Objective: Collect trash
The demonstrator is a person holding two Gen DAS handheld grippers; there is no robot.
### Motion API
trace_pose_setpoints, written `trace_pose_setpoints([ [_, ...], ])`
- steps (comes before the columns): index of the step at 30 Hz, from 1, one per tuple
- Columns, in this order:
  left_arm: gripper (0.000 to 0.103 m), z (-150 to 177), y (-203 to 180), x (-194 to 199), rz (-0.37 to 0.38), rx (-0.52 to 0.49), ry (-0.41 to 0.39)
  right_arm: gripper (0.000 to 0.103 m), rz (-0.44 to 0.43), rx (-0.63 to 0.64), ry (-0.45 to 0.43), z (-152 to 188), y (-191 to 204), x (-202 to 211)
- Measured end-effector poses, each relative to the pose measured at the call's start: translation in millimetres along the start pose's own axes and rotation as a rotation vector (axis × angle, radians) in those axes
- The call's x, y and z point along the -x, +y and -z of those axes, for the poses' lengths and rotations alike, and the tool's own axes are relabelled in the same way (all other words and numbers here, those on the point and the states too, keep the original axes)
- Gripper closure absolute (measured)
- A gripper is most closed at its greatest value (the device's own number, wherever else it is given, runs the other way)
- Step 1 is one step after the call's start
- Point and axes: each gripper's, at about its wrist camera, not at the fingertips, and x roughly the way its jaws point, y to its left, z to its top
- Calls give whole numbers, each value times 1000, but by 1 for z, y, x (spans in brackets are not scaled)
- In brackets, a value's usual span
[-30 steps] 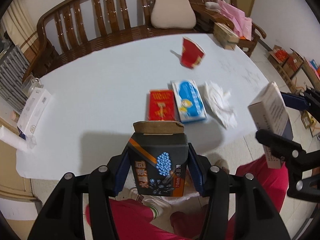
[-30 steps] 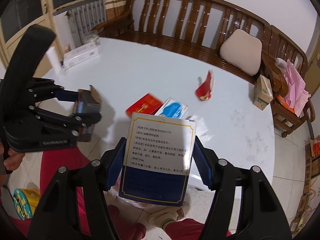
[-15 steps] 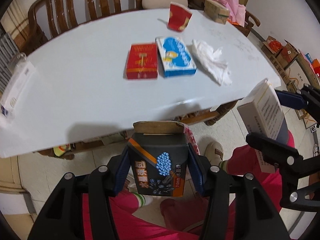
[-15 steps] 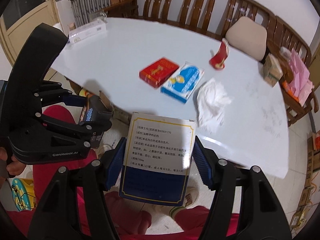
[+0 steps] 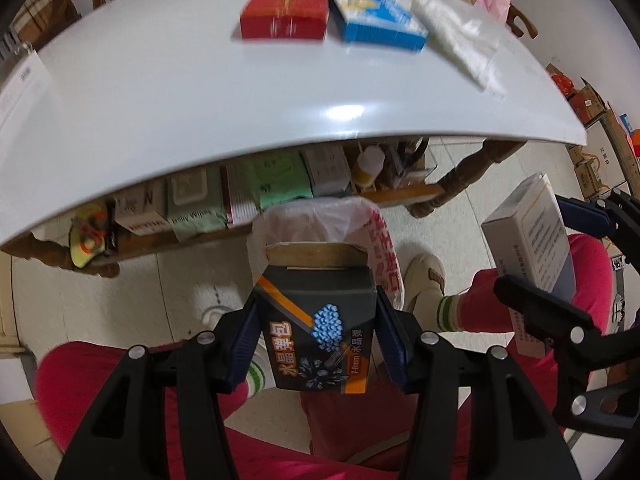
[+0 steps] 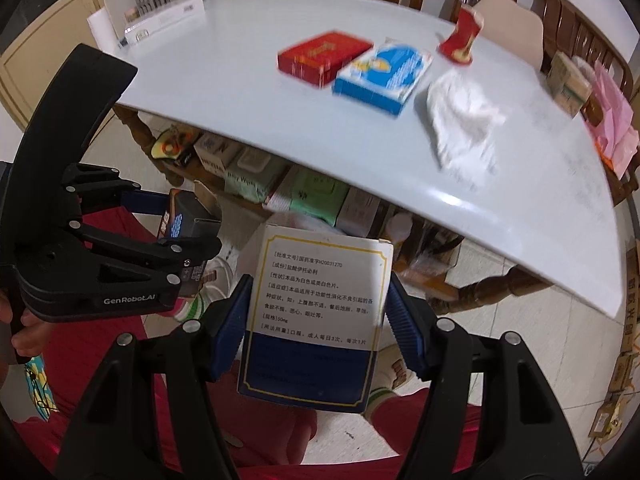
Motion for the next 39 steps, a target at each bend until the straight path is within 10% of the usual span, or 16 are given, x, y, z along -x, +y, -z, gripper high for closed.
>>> trace_pose_setpoints([
  [39, 51, -6, 24, -156, 60, 109, 254, 39, -27, -54, 219, 13, -16, -150],
])
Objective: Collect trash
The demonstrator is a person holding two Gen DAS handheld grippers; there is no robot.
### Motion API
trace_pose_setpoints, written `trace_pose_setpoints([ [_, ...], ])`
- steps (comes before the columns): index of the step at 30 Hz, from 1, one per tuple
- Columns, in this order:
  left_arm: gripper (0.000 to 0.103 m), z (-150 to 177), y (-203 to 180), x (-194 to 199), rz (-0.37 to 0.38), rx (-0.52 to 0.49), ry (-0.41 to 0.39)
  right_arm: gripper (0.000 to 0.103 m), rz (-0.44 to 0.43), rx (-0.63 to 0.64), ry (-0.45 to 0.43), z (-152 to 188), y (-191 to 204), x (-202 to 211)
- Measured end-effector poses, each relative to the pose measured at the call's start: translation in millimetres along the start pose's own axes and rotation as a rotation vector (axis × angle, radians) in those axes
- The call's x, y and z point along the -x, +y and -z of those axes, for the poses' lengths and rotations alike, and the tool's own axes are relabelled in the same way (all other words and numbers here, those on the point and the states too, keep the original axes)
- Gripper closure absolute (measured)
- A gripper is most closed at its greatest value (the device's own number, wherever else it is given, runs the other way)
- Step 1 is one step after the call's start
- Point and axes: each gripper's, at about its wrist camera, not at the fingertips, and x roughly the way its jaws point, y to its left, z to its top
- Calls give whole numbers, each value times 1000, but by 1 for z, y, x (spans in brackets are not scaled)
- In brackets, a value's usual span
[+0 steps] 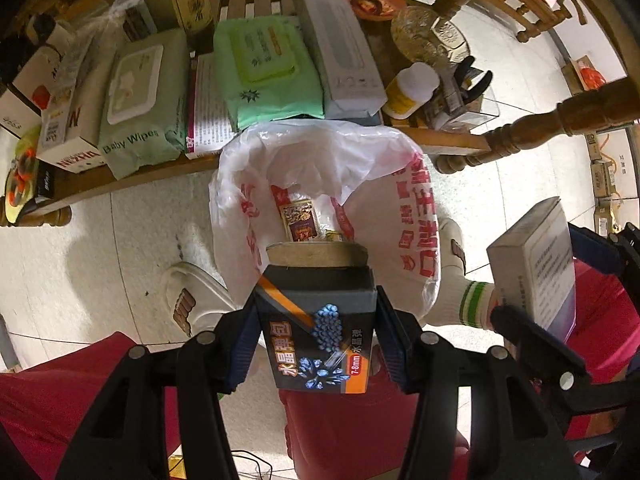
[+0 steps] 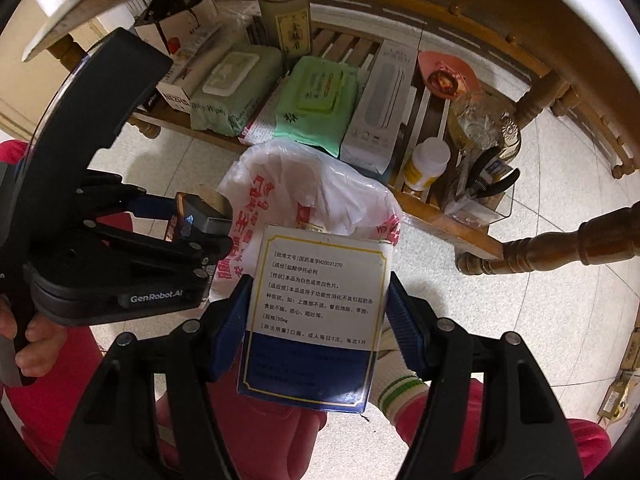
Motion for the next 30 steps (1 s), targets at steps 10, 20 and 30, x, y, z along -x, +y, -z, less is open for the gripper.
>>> trace_pose_setpoints([
  [10, 51, -12, 10, -28, 2, 42, 55, 39, -8, -25, 72, -7, -5, -47],
  [20, 51, -26, 22, -60, -3, 96, 115, 39, -25, -4, 156, -6, -3, -94],
  [30, 51, -32, 28, -84, -1, 135, 157, 39, -60, 30, 206, -3, 7, -123],
])
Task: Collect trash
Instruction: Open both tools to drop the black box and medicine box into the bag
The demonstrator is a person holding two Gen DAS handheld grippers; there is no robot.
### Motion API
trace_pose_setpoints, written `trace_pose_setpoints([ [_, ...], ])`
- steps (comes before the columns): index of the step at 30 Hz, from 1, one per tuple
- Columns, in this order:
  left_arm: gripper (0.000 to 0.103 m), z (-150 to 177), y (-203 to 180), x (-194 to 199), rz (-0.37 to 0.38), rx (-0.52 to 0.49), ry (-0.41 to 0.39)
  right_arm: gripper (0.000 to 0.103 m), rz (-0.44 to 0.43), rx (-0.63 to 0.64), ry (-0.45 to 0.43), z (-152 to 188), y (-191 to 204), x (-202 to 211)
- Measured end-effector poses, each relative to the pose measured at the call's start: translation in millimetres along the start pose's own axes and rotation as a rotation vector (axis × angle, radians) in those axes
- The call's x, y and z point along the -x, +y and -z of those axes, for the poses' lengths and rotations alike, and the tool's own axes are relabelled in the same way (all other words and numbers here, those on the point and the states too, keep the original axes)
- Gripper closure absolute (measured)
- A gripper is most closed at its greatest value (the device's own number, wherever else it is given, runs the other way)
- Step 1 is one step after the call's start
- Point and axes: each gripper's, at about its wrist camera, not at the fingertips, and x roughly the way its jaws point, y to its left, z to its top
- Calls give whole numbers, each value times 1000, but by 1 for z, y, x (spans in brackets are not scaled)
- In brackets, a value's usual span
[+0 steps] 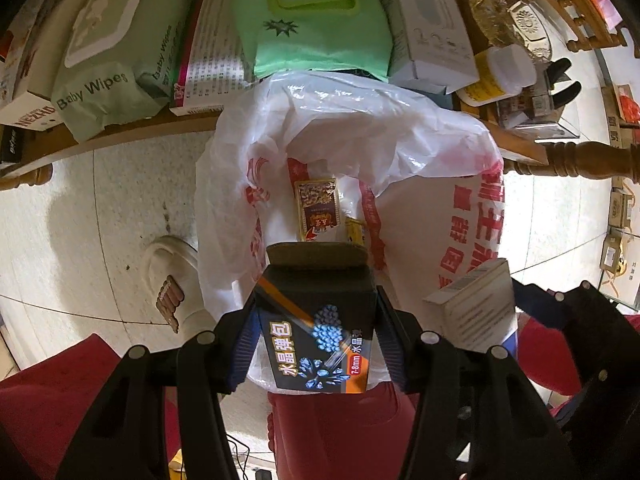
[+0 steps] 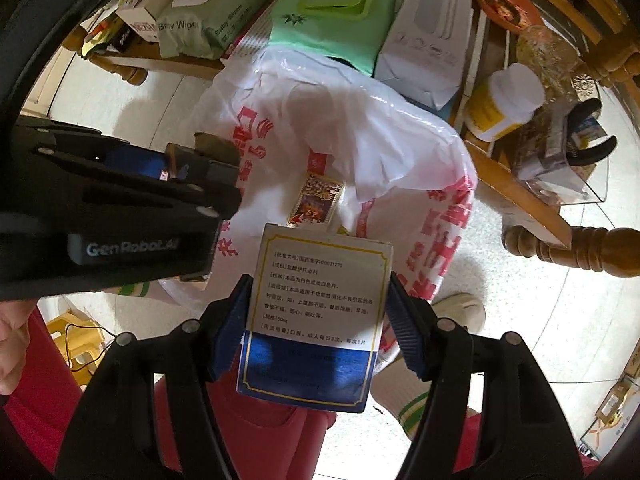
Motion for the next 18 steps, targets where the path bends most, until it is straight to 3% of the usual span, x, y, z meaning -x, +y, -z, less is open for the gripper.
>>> trace_pose_setpoints([
  [4, 50, -2, 1, -5, -1, 14, 16, 39, -10, 6, 4, -1, 2, -3],
  [8, 34, -3, 8, -7, 0, 46, 31, 39, -26, -12, 23, -2, -1, -8],
  [11, 32, -3, 12, -5, -13, 57, 26, 38, -25, -22, 29, -3, -3, -10],
  [14, 31, -2, 12, -3, -19, 59, 20, 28, -26, -29, 22, -3, -4, -9],
  [18, 29, -1, 11, -1, -35, 55, 11, 28, -27, -30, 7, -3, -4, -4],
])
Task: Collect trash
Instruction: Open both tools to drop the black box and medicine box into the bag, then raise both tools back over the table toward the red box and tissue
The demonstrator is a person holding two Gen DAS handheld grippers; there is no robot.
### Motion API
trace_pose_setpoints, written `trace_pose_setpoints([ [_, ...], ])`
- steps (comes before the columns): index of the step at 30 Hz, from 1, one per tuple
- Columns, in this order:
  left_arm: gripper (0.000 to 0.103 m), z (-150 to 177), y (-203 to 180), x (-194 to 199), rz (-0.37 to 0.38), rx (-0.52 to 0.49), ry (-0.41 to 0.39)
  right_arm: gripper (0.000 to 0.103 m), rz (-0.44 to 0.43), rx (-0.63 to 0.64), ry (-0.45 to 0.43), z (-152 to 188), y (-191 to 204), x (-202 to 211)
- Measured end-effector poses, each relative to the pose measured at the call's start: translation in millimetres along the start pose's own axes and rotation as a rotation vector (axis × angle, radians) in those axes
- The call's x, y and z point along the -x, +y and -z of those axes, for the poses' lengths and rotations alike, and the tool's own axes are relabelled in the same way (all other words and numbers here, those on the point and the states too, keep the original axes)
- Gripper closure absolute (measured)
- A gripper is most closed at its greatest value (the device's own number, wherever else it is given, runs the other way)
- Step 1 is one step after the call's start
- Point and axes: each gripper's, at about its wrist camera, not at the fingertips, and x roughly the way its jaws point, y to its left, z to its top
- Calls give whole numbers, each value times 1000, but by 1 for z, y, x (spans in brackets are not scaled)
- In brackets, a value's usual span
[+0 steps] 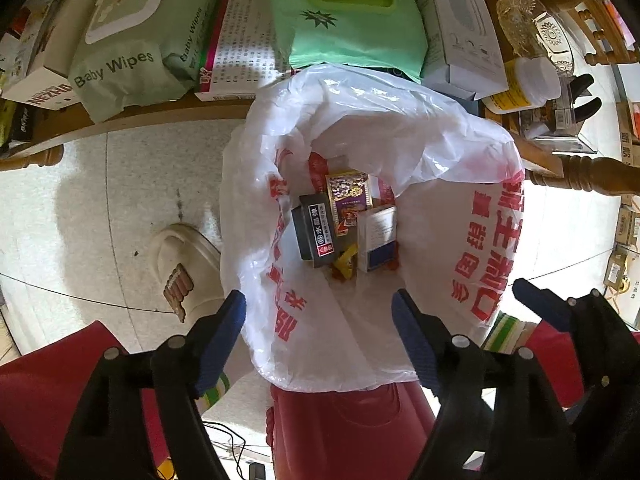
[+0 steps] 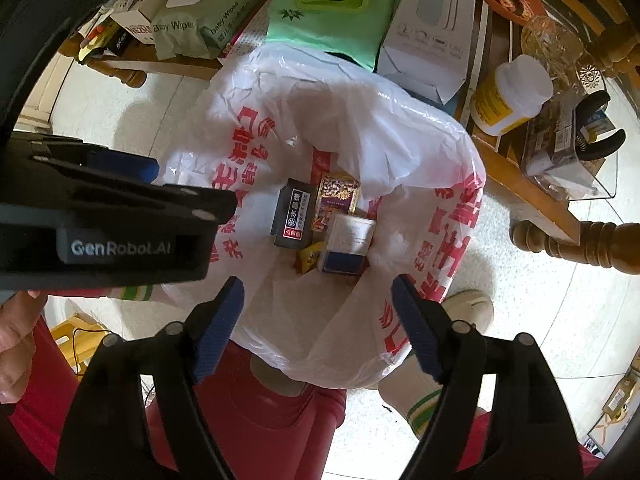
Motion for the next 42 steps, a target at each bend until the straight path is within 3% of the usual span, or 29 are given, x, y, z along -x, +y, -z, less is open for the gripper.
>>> trace_pose_setpoints([
  [9, 26, 21, -9, 24, -76, -54, -64, 28, -4, 3, -48, 9, 5, 26],
  [15, 23, 50, -1, 65, -112, -52, -123, 28, -18, -10, -80, 34, 7, 62],
  [19, 22, 80, 0, 115, -136, -99, -158, 27, -19, -15, -137, 57, 7, 113],
  [23, 15, 96, -2, 188, -107, -141, -225, 15, -17, -22, -264, 74, -5, 191],
  [27, 10, 95, -15, 270, -144, -204, -336, 11, 22, -36, -385, 75, -24, 269],
  [34, 10, 80, -38, 382, -115, -297, -414, 10, 63, -44, -541, 63, -58, 385],
  [42, 8, 68, -66, 455, -126, -366, -476, 8, 75, -46, -668, 48, -78, 464],
])
